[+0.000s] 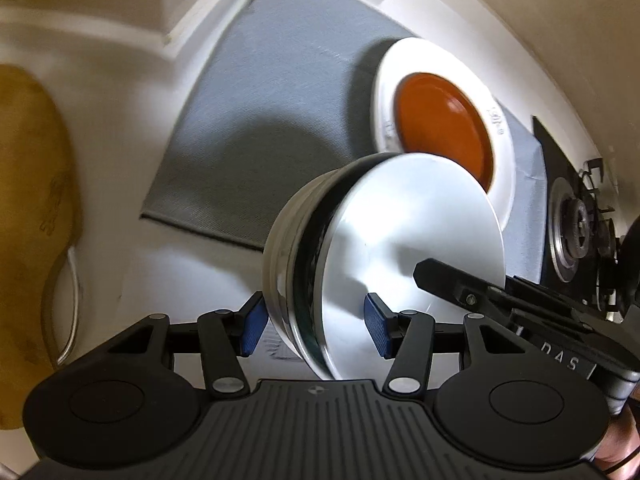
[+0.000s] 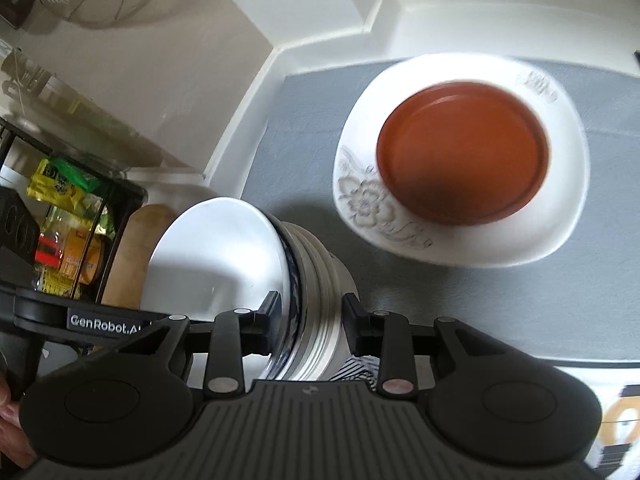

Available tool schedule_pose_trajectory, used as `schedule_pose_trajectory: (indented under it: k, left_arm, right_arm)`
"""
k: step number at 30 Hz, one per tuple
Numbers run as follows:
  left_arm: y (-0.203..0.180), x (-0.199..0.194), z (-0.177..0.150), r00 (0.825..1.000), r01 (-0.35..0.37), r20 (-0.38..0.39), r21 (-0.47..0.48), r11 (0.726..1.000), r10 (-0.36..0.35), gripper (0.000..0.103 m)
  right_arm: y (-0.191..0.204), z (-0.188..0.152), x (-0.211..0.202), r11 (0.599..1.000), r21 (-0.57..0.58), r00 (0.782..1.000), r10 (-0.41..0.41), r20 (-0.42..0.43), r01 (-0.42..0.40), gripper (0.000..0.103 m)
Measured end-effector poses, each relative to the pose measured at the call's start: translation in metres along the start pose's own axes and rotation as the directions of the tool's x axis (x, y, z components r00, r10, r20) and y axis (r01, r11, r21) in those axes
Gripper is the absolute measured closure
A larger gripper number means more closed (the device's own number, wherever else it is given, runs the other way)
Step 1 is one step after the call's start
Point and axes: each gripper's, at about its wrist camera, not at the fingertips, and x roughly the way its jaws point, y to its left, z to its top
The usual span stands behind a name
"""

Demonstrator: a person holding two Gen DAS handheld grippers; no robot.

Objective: Organize plates and bowls
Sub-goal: 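Lower the bowl stack onto the brown plate and open both grippers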

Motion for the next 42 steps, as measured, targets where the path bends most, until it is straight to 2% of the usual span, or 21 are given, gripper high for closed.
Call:
schedule_pose_trajectory:
  k: [6,10,13,18,29,32,35,37,39,42]
  left_arm:
    - [-0.035,-0.007,0.024,0.999,0.038,0.026,0.053,0.998,-0.040,0.048]
    - [-0.057,0.000,0.053,0.997,0.078,0.026,0.064,0.995,-0.079,0.048]
    - [-0.074,0.007,0.073,0.996,0.077,0.036,0.083,0.994,-0.080,0.048]
    - [-0.094,0.023,0.099,0.997,0.061,0.034,0.112,0.992,-0.065,0.048]
    - [-0.106,0.066,0.126,0.998,0.063,-0.024,0.137,0.989,-0.060,0.049]
    - [-0.111,0.077,0.126,0.998,0.064,-0.027,0.152,0.986,-0.061,0.050]
    - [-0.118,0.080,0.121,0.998,0.058,0.002,0.190,0.980,-0.060,0.050]
    - [-0.118,0.081,0.120,0.997,0.069,0.011,0.184,0.981,-0.072,0.047]
    - [-0.115,0.079,0.117,0.995,0.089,0.027,0.168,0.982,-0.095,0.043]
    - [-0.108,0.053,0.104,0.991,0.050,0.114,0.155,0.987,-0.069,0.026]
  right_arm:
    - [-0.012,0.024,-0.031,0.999,0.027,0.997,-0.046,0.063,0.045,0.066]
    - [-0.025,0.048,-0.046,0.996,0.029,0.990,-0.085,0.108,0.082,0.066]
    - [-0.040,0.066,-0.050,0.994,0.048,0.987,-0.100,0.128,0.095,0.066]
    - [-0.068,0.091,-0.043,0.992,0.085,0.986,-0.100,0.129,0.090,0.066]
    - [-0.111,0.106,-0.014,0.981,0.173,0.986,-0.113,0.125,0.091,0.066]
    - [-0.119,0.103,-0.005,0.976,0.186,0.984,-0.139,0.113,0.116,0.067]
    - [-0.119,0.098,0.000,0.973,0.165,0.976,-0.180,0.121,0.159,0.070]
    - [-0.117,0.094,0.000,0.974,0.140,0.972,-0.195,0.129,0.177,0.069]
    - [-0.116,0.090,-0.003,0.971,0.164,0.971,-0.195,0.140,0.171,0.067]
    - [-0.107,0.080,-0.021,0.960,0.192,0.954,-0.239,0.183,0.204,0.059]
